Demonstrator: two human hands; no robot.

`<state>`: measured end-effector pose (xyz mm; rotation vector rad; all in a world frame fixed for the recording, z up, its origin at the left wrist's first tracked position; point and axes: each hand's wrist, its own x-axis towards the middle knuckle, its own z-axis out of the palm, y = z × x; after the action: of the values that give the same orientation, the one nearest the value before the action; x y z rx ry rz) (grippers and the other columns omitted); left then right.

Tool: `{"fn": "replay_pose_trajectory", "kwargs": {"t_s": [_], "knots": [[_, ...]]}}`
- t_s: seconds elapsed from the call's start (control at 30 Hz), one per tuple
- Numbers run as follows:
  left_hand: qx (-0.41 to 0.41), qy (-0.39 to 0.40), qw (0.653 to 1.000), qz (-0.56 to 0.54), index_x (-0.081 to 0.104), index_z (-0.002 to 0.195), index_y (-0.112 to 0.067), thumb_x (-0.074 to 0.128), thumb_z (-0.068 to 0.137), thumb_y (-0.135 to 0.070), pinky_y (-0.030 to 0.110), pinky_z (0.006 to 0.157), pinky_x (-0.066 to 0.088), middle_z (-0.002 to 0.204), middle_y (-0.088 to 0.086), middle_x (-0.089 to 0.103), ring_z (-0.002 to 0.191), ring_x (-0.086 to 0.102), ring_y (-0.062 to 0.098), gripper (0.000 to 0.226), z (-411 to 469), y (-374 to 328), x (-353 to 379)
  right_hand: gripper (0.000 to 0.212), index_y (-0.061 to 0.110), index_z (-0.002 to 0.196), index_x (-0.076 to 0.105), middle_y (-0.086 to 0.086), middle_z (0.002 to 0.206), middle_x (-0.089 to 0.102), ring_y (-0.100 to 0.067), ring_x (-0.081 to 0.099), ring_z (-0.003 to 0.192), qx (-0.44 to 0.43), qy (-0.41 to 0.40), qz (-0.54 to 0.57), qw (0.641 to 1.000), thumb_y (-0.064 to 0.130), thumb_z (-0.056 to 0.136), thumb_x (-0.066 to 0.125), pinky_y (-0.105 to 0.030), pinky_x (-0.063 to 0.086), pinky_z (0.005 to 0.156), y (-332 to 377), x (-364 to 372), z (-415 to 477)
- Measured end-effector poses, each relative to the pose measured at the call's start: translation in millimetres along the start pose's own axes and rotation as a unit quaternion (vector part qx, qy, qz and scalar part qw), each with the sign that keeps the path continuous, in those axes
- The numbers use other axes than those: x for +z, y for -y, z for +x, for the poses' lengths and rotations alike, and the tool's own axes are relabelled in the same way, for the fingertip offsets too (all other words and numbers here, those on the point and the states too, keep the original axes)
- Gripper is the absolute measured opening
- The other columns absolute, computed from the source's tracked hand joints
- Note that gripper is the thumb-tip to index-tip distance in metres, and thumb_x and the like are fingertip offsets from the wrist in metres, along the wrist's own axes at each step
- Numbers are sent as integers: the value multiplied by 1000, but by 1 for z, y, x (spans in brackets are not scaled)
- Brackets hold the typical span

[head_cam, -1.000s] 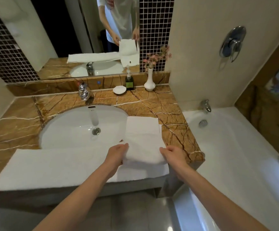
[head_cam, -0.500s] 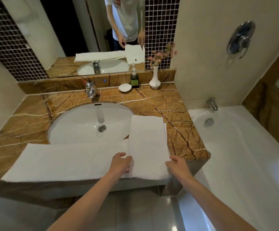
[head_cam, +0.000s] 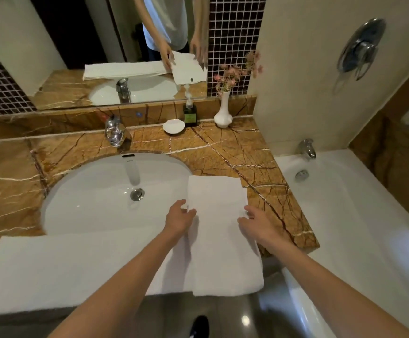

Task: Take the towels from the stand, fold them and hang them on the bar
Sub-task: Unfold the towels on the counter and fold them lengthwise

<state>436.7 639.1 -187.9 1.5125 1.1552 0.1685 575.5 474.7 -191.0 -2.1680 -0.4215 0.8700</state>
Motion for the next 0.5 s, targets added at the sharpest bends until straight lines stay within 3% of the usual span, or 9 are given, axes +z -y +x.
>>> {"fn": "replay_pose_trajectory", "kwargs": {"t_s": [0.23,0.4,0.5], "knots": [[-9,-9,1000,20,38,140,-4,66,88,-20,47,101,43,125,20,58,115,56,34,61,61,-21,0,60,15,147,33,-6,151,38,-20,37,137,2,13,-23,1000,23,92,57,-25,32,99,22,3,49],[-63,1,995,-83,36,141,-4,70,86,-23,46,102,44,133,19,51,117,54,32,68,92,-46,8,63,13,148,32,-7,152,36,-21,37,137,21,7,-2,1000,20,92,58,-23,32,97,34,5,77],[-71,19,994,-84,50,130,-4,70,85,-28,40,96,48,123,15,57,109,58,29,54,102,-57,16,62,12,147,34,-5,152,36,-20,38,136,21,15,-5,1000,19,91,59,-21,31,95,35,5,89]]}}
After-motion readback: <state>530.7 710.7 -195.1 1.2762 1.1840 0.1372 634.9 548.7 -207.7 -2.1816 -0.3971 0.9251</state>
